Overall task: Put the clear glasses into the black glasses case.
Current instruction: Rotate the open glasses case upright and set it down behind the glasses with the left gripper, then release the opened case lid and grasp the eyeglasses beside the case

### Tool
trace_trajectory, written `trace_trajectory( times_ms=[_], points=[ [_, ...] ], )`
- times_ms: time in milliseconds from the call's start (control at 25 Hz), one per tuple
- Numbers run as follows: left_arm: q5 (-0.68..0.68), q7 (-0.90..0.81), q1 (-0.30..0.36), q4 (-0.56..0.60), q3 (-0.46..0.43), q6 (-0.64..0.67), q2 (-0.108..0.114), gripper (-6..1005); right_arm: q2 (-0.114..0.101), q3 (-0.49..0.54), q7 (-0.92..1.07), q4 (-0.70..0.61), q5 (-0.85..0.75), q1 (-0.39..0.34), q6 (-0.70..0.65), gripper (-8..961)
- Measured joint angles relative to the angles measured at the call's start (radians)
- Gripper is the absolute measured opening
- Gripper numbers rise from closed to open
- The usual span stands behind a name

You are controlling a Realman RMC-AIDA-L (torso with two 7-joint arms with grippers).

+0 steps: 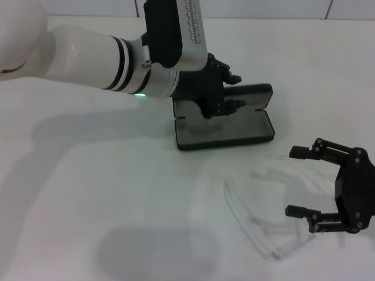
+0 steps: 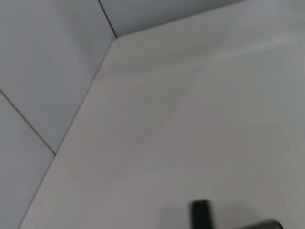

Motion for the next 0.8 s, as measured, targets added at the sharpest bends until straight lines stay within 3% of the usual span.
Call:
trace_trajectory(
  times_ms=[200,560,640,800],
  points=[
    [-0.05,-0.004,0.005,0.01,-0.005,0.0,0.004,389,0.0,0.018,0.001,0.0,-0.005,0.0,0.001,835],
    [-0.103,0.002,0.064,0.056,-0.009,-0.002,0.002,757,-0.01,0.04,0.01,0.001,-0.006,0.002,-0.006,830],
    [-0.19,0.012,0.1,0.083,-0.023,0.019,0.004,825,-0.015,0.077,0.033,-0.001,-0.005,0.002,-0.014,829],
    [-0.469,0.133,0.18,0.095,-0.053,0.162,0.004,821,-0.035,0.202,0.159,-0.116,-0.08,0.008,-0.029,827]
  ],
)
